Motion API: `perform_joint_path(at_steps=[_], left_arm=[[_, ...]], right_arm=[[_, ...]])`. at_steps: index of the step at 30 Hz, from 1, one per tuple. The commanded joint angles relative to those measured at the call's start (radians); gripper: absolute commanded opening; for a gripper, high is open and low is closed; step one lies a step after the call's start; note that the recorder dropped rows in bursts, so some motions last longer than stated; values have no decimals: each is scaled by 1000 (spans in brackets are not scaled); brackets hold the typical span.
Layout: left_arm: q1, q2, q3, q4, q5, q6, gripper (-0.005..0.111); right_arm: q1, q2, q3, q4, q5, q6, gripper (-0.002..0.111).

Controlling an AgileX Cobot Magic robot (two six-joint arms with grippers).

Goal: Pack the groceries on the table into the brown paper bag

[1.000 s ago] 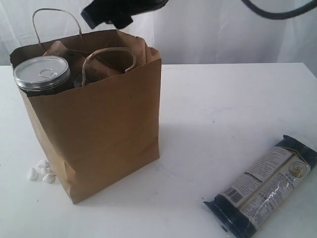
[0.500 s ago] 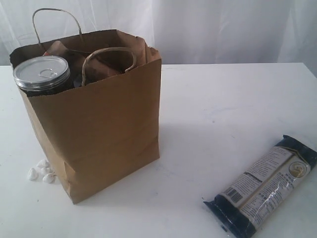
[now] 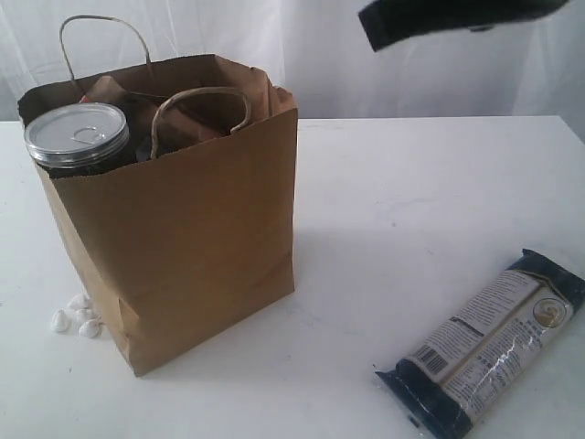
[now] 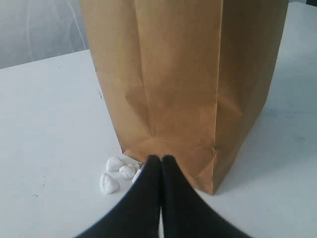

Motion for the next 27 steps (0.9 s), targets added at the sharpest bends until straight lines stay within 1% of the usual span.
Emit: perform_joint_path(at_steps=[1,5,7,9,10,12,14,17,19,22,27], left_arm=[[-6,-6,4,4,5,-7,0],[-6,-6,4,4,5,-7,0],[-6,-6,4,4,5,-7,0],[-6,-6,4,4,5,-7,0],[-6,-6,4,4,5,-7,0],[-6,-6,4,4,5,-7,0],[-6,-6,4,4,5,-7,0],[-6,-6,4,4,5,-7,0],[-6,-6,4,4,5,-7,0],[-6,-6,4,4,5,-7,0],[-6,-6,4,4,5,-7,0]], right_arm=[[-14,-82,120,-45,-51,134,0],[-54,-101,190,-61,-78,245,0],[-86,-89,196,-63,-110,256,0],[-111,-65,176,-51,-142,240,3],[-124,-48,157,-34,-160,219,7],[-145,-7,107,18,-176,148,15],[-173,45,31,79,-171,57,26],[-206,138,-99,146,-128,-66,43],[-210,215,-190,178,-72,-136,51],[-210,324,-314,230,20,-256,55],[-210,465,-480,433,90,-446,55]])
